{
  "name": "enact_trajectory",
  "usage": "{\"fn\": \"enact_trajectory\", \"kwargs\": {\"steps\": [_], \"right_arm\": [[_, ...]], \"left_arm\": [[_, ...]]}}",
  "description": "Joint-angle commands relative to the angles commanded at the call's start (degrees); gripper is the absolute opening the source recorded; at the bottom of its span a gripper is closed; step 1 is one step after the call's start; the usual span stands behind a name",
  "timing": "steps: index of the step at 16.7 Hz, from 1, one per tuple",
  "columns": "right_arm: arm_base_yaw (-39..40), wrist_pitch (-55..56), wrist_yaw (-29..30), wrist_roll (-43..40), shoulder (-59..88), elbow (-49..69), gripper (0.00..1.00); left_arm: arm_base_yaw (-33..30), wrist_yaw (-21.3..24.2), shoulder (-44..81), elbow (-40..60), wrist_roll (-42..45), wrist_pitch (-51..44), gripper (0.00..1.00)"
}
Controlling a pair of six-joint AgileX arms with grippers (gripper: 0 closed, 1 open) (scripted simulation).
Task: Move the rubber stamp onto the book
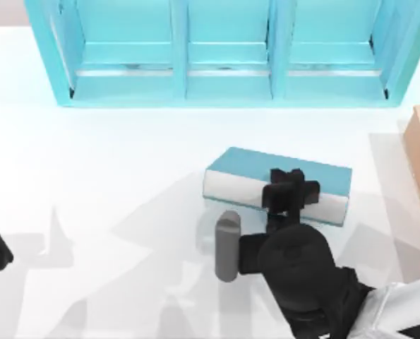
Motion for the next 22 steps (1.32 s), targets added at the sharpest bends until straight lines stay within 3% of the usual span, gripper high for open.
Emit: {"fn": "enact_trajectory", "kwargs": {"steps": [3, 4, 15, 22], "right_arm": [[0.00, 0.00, 0.00, 0.00, 0.00, 0.00, 0.98], [0.00, 0.00, 0.00, 0.00, 0.00, 0.00, 1.00], [2.11, -2.11, 1.07, 2.11, -0.24, -0.05, 1.00], [21.97, -25.55, 11.78, 24.70, -4.04, 0.63, 1.00]], "left_arm": [[0.00, 0.00, 0.00, 0.00, 0.00, 0.00, 1.00], [0.00, 0.00, 0.00, 0.00, 0.00, 0.00, 1.00], [0.00, 0.00, 0.00, 0.00, 0.00, 0.00, 1.00], [0.00, 0.00, 0.00, 0.00, 0.00, 0.00, 1.00]]}}
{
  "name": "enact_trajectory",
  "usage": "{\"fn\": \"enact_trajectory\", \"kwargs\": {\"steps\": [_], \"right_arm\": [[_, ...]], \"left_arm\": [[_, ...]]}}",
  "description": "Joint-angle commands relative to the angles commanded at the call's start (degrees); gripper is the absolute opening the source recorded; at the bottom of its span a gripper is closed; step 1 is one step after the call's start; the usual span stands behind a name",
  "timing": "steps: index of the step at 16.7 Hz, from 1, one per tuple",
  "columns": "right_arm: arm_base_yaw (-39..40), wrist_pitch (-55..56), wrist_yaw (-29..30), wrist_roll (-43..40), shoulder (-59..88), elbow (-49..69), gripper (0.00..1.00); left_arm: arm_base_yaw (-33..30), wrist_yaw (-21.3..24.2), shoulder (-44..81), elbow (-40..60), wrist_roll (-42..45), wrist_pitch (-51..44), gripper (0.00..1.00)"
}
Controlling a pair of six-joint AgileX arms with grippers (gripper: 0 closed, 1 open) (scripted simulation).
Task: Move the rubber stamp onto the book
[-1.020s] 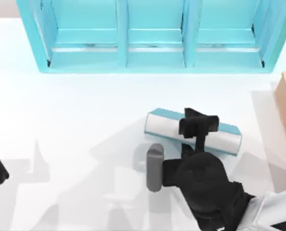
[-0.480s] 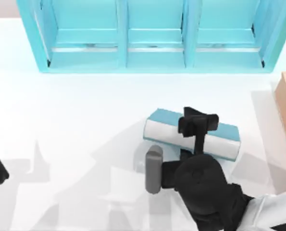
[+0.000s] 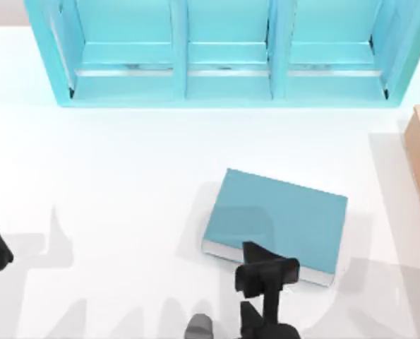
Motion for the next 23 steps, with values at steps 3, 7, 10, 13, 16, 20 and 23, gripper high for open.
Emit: {"fn": "enact_trajectory", "kwargs": {"steps": [3, 7, 10, 13, 16, 20, 23], "right_arm": [[6.62, -13.22, 5.29, 10.68, -2.98, 0.52, 1.00], [10.36, -26.82, 10.65, 20.04, -6.55, 0.90, 1.00], [10.50, -30.84, 12.49, 22.43, -7.81, 0.94, 1.00], [10.49, -31.00, 12.56, 22.52, -7.86, 0.94, 1.00], [9.67, -31.08, 11.87, 22.42, -7.46, 1.56, 1.00], [1.22, -34.23, 4.72, 21.99, -4.95, 9.11, 1.00], [-11.51, -39.98, -4.82, 21.80, -2.04, 18.43, 1.00]], "left_arm": [[0.00, 0.00, 0.00, 0.00, 0.00, 0.00, 1.00], [0.00, 0.00, 0.00, 0.00, 0.00, 0.00, 1.00], [0.00, 0.00, 0.00, 0.00, 0.00, 0.00, 1.00], [0.00, 0.00, 0.00, 0.00, 0.00, 0.00, 1.00], [0.00, 0.00, 0.00, 0.00, 0.00, 0.00, 1.00], [0.00, 0.00, 0.00, 0.00, 0.00, 0.00, 1.00], [0.00, 0.00, 0.00, 0.00, 0.00, 0.00, 1.00]]}}
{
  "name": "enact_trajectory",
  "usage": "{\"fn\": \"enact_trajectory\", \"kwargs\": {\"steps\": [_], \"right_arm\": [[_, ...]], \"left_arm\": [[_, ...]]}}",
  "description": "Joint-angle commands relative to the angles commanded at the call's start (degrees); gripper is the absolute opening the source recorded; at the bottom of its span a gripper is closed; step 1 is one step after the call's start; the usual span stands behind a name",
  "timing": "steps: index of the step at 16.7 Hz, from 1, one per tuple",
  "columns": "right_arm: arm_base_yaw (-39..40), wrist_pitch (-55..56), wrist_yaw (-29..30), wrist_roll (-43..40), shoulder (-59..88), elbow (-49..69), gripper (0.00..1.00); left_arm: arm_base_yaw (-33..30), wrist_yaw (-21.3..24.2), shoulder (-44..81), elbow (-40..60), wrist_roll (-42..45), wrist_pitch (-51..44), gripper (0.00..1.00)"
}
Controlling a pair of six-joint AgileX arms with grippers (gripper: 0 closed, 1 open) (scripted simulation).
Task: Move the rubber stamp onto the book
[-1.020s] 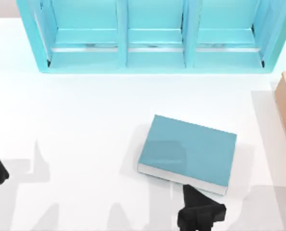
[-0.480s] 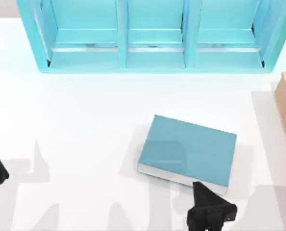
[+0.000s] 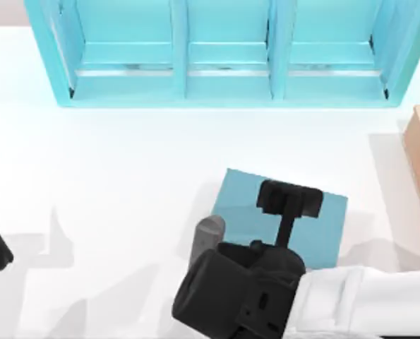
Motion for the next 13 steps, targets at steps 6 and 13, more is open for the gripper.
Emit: {"fn": "enact_trajectory", "kwargs": {"steps": [6, 13], "right_arm": [[-38.02, -19.00, -24.22, 1.40, 4.78, 19.60, 1.00], [-74.77, -44.59, -48.48, 5.21, 7.09, 34.13, 1.00]], "left_arm": [[0.00, 0.00, 0.00, 0.00, 0.00, 0.00, 1.00], [0.00, 0.00, 0.00, 0.00, 0.00, 0.00, 1.00]]}}
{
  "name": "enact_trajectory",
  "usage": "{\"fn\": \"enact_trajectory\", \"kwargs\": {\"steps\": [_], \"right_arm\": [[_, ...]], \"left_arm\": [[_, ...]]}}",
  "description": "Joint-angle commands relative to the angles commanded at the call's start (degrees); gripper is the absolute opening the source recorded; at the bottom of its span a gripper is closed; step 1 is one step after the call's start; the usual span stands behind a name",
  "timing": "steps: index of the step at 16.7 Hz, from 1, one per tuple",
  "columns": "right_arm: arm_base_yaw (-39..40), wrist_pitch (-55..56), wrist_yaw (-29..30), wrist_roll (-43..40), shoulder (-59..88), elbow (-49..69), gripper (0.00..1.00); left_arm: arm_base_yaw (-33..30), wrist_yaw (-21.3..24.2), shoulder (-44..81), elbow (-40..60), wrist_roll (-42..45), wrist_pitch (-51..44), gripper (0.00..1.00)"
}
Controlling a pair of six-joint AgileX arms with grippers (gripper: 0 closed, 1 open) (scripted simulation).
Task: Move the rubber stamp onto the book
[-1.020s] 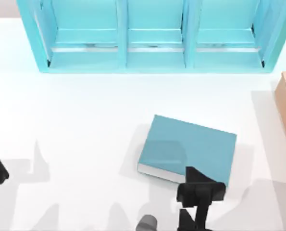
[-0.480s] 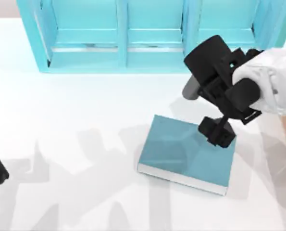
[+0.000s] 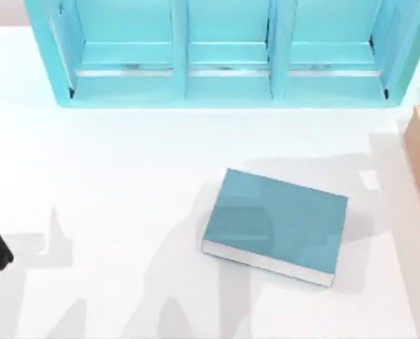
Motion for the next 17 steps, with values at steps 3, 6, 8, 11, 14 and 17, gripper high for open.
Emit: {"fn": "enact_trajectory", "kwargs": {"steps": [3, 6, 8, 11, 14, 17], "right_arm": [[-7.52, -7.04, -5.73, 1.34, 0.67, 1.98, 1.00], [-9.59, -9.07, -7.35, 1.75, 1.00, 2.45, 1.00], [-9.59, -9.07, -7.35, 1.75, 1.00, 2.45, 1.00], [-9.42, -8.80, -7.23, 1.69, 0.82, 2.17, 1.00], [-9.48, -5.17, -7.36, 1.87, 1.96, -0.47, 1.00], [-9.43, 1.23, -7.36, 1.96, 3.75, -5.09, 1.00]], "left_arm": [[0.00, 0.00, 0.00, 0.00, 0.00, 0.00, 1.00], [0.00, 0.00, 0.00, 0.00, 0.00, 0.00, 1.00], [0.00, 0.00, 0.00, 0.00, 0.00, 0.00, 1.00], [0.00, 0.00, 0.00, 0.00, 0.00, 0.00, 1.00], [0.00, 0.00, 0.00, 0.00, 0.00, 0.00, 1.00], [0.00, 0.00, 0.00, 0.00, 0.00, 0.00, 1.00]]}}
